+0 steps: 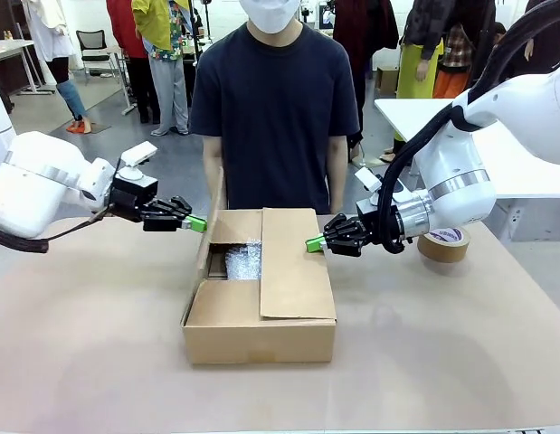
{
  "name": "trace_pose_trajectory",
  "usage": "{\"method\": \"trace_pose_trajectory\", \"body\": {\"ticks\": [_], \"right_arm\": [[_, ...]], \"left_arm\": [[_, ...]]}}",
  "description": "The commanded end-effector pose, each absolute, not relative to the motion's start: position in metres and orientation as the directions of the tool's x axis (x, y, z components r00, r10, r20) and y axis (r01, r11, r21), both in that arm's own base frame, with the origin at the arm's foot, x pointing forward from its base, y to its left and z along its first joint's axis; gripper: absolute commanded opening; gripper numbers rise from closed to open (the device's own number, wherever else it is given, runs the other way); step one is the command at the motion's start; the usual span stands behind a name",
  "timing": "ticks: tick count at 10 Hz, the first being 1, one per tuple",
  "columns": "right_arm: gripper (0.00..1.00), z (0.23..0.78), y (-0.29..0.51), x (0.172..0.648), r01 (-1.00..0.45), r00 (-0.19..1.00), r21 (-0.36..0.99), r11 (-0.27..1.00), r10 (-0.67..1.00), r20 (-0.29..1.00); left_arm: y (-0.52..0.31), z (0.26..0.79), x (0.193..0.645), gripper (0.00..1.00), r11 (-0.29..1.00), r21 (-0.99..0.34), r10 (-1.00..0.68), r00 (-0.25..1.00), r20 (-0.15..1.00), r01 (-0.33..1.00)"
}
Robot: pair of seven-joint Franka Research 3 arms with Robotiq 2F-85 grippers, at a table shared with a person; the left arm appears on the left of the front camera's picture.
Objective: Wrap the clocks to prevent damage.
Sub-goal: Push the left (or right) flap of the Package Box to close it.
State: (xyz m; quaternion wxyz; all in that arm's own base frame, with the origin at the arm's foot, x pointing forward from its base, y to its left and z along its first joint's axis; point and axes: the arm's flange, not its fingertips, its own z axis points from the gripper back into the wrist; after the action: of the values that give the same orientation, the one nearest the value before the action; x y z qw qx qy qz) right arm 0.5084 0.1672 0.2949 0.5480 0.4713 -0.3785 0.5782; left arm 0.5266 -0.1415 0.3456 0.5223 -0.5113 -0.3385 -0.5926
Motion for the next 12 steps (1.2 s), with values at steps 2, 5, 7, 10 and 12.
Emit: {"method": "trace_pose_trajectory", "body": {"ticks": [2,5,7,10,12], "right_arm": [[0.01,0.292,0.168,0.508,-0.991,0.049,0.082,-0.108,0.280,0.959],[0.01,0.292,0.168,0.508,-0.991,0.049,0.082,-0.108,0.280,0.959],[0.01,0.292,0.168,0.508,-0.991,0.049,0.082,-0.108,0.280,0.959],[0.01,0.292,0.168,0.508,-0.991,0.049,0.082,-0.108,0.280,0.959],[0.01,0.292,0.168,0.508,-0.991,0.049,0.082,-0.108,0.280,0.959]], "left_arm": [[-0.170,0.334,0.515,0.00,-0.195,-0.074,-0.299,0.012,0.954,0.978],[-0.180,0.317,0.516,0.00,-0.196,-0.099,-0.351,0.025,0.936,0.976],[-0.170,0.303,0.521,0.00,-0.175,-0.137,-0.354,0.068,0.933,0.975],[-0.153,0.291,0.526,0.00,-0.153,-0.158,-0.363,0.093,0.927,0.975],[-0.146,0.288,0.528,0.00,-0.147,-0.174,-0.358,0.112,0.927,0.974]]}}
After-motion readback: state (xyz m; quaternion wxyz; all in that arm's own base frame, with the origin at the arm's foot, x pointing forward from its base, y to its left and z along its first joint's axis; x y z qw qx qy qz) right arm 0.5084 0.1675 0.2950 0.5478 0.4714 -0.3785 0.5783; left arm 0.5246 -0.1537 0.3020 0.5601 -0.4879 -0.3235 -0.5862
